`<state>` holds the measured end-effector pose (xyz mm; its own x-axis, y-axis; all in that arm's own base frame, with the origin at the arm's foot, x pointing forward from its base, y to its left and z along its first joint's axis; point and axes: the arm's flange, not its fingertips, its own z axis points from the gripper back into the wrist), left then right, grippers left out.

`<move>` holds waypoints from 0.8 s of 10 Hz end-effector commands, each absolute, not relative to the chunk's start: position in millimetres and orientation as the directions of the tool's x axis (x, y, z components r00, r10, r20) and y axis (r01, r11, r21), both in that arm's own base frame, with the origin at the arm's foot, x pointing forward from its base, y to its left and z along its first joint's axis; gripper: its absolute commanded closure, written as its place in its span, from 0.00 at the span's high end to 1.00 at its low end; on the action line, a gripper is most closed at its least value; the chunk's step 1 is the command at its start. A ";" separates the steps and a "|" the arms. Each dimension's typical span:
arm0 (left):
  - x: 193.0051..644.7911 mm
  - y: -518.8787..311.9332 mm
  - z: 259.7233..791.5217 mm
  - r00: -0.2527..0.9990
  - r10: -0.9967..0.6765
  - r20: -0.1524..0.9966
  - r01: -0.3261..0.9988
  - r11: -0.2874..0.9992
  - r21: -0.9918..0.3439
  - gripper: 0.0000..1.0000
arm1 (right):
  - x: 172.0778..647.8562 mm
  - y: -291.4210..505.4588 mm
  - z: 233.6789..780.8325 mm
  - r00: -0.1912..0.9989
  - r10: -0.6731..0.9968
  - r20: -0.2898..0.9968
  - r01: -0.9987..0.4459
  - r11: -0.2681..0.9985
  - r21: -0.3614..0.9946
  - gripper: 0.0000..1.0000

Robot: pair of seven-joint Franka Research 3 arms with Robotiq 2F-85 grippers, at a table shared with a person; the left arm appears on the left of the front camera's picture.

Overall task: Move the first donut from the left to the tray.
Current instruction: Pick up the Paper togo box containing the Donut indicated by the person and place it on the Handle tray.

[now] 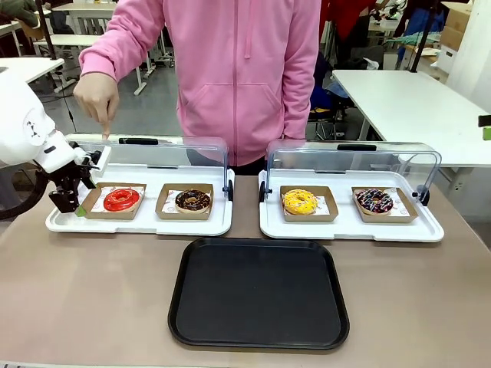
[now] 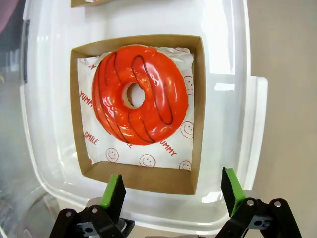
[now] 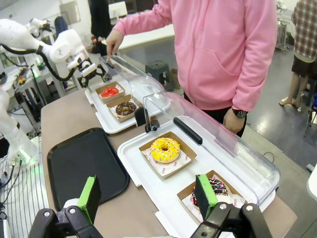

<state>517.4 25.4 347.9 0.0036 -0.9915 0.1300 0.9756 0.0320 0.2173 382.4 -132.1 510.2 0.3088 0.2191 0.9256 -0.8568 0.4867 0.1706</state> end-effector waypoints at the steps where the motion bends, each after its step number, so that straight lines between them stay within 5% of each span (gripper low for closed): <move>1: 520.8 24.6 347.5 0.013 -0.994 0.110 0.976 0.036 0.215 1.00 | 386.0 -131.7 511.0 0.275 0.206 0.939 -0.864 0.481 0.148 1.00; 8: 522.0 20.5 320.6 -0.014 -0.994 0.104 0.972 0.011 0.236 1.00 | 386.0 -131.7 511.0 0.275 0.206 0.939 -0.864 0.481 0.148 1.00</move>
